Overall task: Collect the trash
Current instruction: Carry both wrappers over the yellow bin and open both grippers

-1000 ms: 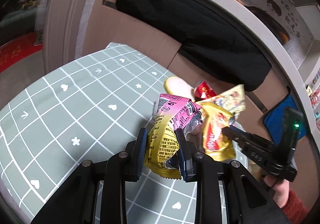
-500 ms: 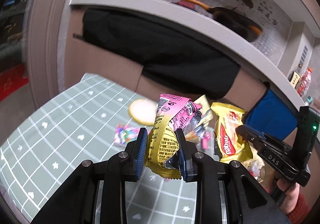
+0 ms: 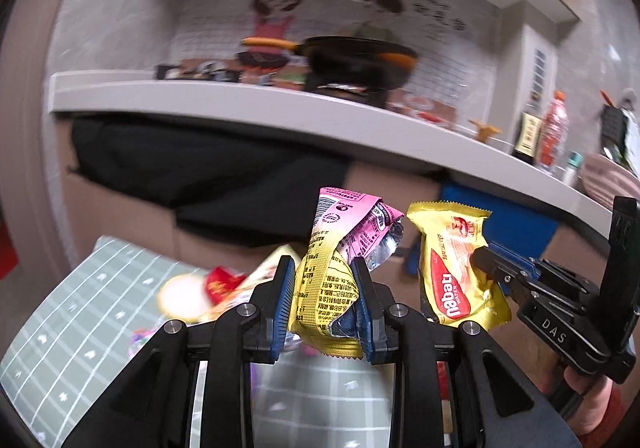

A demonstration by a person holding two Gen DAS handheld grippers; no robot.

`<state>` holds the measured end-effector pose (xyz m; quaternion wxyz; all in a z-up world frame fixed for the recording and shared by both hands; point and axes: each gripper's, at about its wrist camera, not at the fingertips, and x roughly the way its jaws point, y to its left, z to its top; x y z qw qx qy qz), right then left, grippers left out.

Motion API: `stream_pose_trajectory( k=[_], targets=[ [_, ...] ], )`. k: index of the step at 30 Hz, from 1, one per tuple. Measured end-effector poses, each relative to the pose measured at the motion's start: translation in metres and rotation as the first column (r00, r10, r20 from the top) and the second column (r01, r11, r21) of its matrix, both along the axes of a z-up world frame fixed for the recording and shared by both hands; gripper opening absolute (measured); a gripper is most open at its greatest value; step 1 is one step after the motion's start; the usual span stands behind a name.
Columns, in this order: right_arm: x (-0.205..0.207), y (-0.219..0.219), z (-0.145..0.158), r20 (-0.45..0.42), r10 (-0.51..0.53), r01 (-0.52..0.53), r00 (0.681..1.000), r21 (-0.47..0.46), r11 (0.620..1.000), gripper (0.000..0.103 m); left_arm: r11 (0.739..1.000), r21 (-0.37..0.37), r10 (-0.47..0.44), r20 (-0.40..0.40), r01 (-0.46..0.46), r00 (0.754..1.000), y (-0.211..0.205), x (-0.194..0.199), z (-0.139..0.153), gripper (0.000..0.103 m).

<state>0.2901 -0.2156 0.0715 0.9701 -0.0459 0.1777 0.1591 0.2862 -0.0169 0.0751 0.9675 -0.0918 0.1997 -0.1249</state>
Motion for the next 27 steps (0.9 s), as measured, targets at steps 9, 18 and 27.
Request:
stream_pose_trajectory(
  k=[9, 18, 27],
  targets=[
    [-0.031, -0.081, 0.009, 0.035, -0.157, 0.157, 0.987, 0.014, 0.988, 0.013, 0.987, 0.010, -0.163, 0.020, 0.163, 0.986, -0.091, 0.004, 0.008, 0.029],
    [-0.043, -0.140, -0.004, -0.001, -0.262, 0.262, 0.965, 0.019, 0.965, 0.013, 0.959, 0.001, -0.282, -0.085, 0.283, 0.956, -0.155, 0.013, -0.023, 0.029],
    [-0.036, -0.175, -0.034, -0.074, -0.315, 0.319, 0.946, 0.040, 0.947, 0.013, 0.937, -0.007, -0.343, -0.208, 0.349, 0.916, -0.195, 0.035, -0.069, 0.029]
  ],
)
